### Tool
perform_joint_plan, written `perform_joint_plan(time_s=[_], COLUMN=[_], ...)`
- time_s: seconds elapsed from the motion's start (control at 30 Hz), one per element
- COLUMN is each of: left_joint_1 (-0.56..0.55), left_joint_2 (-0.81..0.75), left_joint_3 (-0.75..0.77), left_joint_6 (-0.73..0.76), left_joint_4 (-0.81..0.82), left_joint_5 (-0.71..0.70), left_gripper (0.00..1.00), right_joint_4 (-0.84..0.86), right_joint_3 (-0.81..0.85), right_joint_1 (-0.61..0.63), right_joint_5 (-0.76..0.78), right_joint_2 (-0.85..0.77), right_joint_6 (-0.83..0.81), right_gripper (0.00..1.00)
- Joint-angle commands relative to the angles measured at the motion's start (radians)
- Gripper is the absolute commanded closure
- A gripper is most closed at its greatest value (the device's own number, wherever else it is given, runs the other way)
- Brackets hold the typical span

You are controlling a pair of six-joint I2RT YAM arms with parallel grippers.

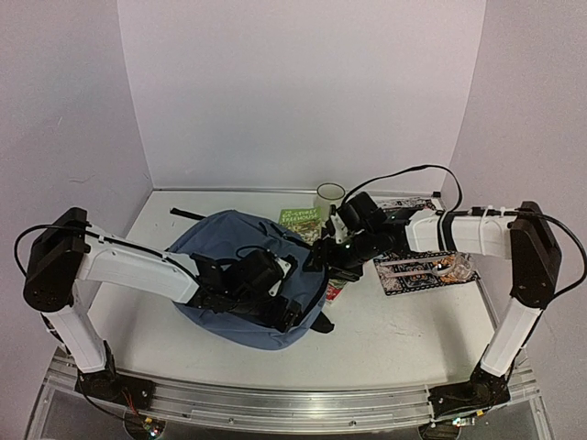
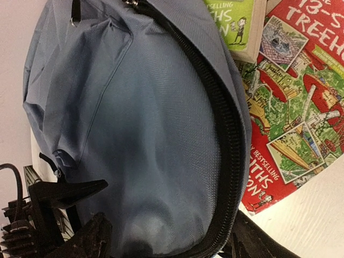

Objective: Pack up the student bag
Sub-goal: Pick up the largest pocket of the bag from the student bag.

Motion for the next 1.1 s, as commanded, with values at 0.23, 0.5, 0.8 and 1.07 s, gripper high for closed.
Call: perform_joint_plan(time_s=[0.23,0.5,0.8,1.07], left_joint_1=[-0.030,-0.030,-0.030,-0.029], left_joint_2=[0.009,-0.015,-0.037,-0.006], left_joint_3=[-0.009,0.018,-0.011,0.003], left_joint_6=[-0.044,-0.103,-0.167,-0.207], left_joint_4=[0.033,0.104,0.262,0.292], left_joint_5=[-0.146,-0.189,-0.112,-0.120], left_gripper=[0.01,0.01,0.01,0.01], right_joint_4=[-0.010,0.060,0.086,0.113], right_joint_3=[0.092,0.092,0.035,0.027], right_joint_1=[0.024,0.031,0.034,0.036], right_joint_5=[-0.070,-0.117,-0.091,-0.099], right_joint_2=[-0.038,-0.023,-0.031,-0.056], right_joint_6=[-0.028,-0.004,0.028,0.009], right_gripper=[0.27,0.30,0.34,0.37])
